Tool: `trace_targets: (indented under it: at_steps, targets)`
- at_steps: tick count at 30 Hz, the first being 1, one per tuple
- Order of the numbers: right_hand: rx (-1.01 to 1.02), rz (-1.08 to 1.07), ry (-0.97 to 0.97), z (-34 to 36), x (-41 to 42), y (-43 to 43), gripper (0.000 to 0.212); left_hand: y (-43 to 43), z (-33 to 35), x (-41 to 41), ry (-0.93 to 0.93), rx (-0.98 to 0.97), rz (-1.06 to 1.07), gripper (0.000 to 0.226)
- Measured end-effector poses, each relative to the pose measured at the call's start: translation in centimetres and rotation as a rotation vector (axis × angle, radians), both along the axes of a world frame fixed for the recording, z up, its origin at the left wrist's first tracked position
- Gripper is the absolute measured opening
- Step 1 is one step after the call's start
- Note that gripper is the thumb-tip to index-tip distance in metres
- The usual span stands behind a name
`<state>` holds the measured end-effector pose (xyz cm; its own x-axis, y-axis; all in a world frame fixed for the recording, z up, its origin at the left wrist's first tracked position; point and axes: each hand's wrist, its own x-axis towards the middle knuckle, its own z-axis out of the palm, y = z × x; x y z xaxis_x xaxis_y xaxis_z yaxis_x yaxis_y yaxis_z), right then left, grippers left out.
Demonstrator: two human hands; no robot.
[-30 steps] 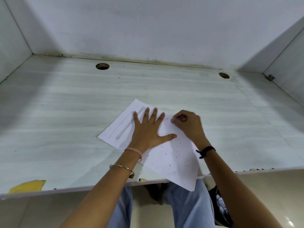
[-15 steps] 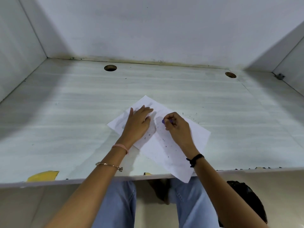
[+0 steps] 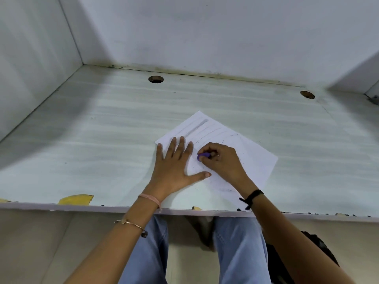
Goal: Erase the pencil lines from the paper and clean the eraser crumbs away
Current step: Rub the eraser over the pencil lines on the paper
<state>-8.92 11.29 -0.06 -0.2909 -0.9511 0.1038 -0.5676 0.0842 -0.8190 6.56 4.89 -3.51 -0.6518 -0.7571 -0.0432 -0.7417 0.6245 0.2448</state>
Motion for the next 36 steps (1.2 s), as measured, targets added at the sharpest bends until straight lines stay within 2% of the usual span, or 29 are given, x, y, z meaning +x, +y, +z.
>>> trace_targets:
  at_steps: [3, 6, 11, 15, 19, 23, 27, 31, 34, 36]
  targets:
    - [-0.001, 0.015, 0.049, 0.4, 0.4, -0.1, 0.01, -0.1, -0.3, -0.1, -0.001, -0.019, 0.005, 0.116]
    - [0.08, 0.119, 0.093, 0.8, 1.2, 0.2, 0.009, -0.3, -0.6, -0.2, -0.019, -0.05, -0.016, 0.119]
    - [0.027, 0.013, 0.164, 1.7, -0.1, -0.8, 0.01, -0.2, -0.5, -0.1, 0.018, -0.025, -0.008, 0.115]
    - [0.128, 0.163, 0.23, 1.8, 1.2, -0.2, 0.008, -0.3, -0.8, -0.2, -0.006, -0.082, -0.021, 0.118]
    - [0.057, 0.034, 0.226, 2.1, 0.2, -1.1, 0.011, -0.3, -0.7, -0.2, 0.023, -0.051, -0.013, 0.117]
    - [0.138, 0.208, 0.261, 2.2, 1.7, -0.2, 0.009, -0.4, -0.7, -0.2, -0.001, -0.083, -0.034, 0.117]
    - [0.08, 0.04, 0.215, 2.3, 0.3, -1.3, 0.01, -0.4, -0.8, -0.2, 0.025, -0.053, -0.014, 0.118]
    - [0.145, 0.241, 0.268, 2.3, 1.6, -0.4, 0.008, -0.4, -0.7, -0.2, 0.007, -0.072, -0.035, 0.118]
    - [0.106, 0.094, 0.246, 2.4, -0.2, -1.1, 0.01, -0.3, -0.5, -0.1, 0.023, -0.047, -0.021, 0.116]
    - [0.077, 0.086, 0.244, 2.2, 0.0, -0.9, 0.01, -0.3, -0.6, -0.1, 0.017, -0.039, -0.021, 0.115]
